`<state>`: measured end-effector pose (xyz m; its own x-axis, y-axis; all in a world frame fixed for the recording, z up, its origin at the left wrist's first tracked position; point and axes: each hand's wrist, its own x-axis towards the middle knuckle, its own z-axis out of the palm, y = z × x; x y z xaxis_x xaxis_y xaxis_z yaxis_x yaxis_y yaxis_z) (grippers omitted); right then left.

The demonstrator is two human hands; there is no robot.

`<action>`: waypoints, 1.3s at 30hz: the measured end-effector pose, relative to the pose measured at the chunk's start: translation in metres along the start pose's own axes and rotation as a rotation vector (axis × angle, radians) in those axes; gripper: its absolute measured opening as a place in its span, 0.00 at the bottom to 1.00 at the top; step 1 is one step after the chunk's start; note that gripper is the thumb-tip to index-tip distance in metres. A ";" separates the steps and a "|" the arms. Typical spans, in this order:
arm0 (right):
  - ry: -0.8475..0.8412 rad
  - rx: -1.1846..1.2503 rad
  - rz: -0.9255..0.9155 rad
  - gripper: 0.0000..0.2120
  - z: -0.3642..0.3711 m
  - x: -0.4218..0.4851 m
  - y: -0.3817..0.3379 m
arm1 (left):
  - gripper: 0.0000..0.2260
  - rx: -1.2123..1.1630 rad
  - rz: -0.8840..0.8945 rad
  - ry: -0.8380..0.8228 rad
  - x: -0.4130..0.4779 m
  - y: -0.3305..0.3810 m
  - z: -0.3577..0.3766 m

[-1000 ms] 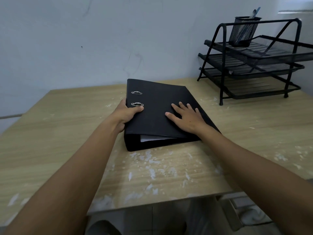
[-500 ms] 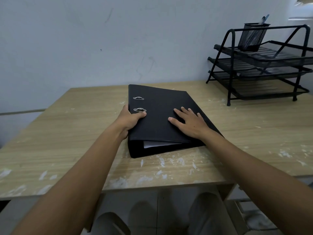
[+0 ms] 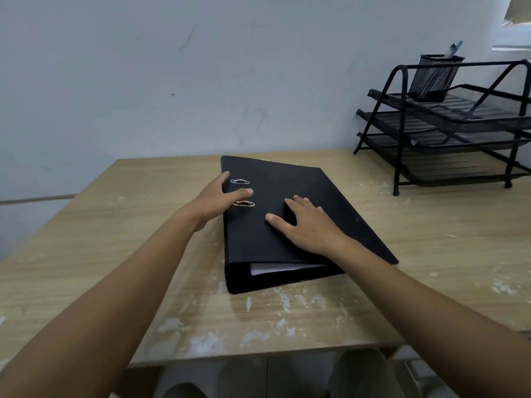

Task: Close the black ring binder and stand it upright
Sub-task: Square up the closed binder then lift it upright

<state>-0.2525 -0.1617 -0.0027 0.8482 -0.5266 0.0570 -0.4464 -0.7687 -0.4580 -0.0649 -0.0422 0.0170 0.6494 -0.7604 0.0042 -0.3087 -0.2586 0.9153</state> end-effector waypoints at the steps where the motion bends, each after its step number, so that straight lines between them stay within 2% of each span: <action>1: -0.002 -0.006 0.003 0.42 0.000 -0.001 -0.006 | 0.39 0.039 0.022 0.016 0.004 0.000 -0.001; 7: -0.081 -0.052 0.061 0.54 0.005 -0.007 -0.042 | 0.35 0.237 0.042 -0.005 0.035 -0.002 -0.002; 13: -0.175 -0.094 0.120 0.61 0.014 -0.012 -0.081 | 0.37 0.232 -0.007 -0.011 0.059 -0.002 0.000; 21: -0.180 -0.105 0.139 0.51 0.018 -0.012 -0.093 | 0.48 0.250 -0.052 0.056 0.091 -0.003 -0.002; 24: -0.174 -0.097 0.141 0.51 0.020 -0.011 -0.092 | 0.45 0.296 -0.022 0.022 0.104 -0.001 -0.006; 27: -0.175 -0.090 0.135 0.50 0.021 -0.011 -0.091 | 0.41 0.507 0.003 0.010 0.116 0.001 -0.009; 31: -0.181 -0.088 0.130 0.50 0.019 -0.013 -0.092 | 0.30 0.636 0.031 0.020 0.125 0.007 -0.009; 35: -0.192 -0.081 0.119 0.49 0.017 -0.012 -0.092 | 0.41 0.667 0.000 0.027 0.124 0.005 -0.010; 39: -0.219 -0.085 0.096 0.50 0.009 -0.011 -0.085 | 0.41 0.725 -0.025 0.039 0.122 0.005 -0.013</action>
<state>-0.2213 -0.0878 0.0274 0.8382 -0.5143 -0.1812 -0.5424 -0.7517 -0.3752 0.0214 -0.1286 0.0275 0.6824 -0.7308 0.0141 -0.6678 -0.6154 0.4187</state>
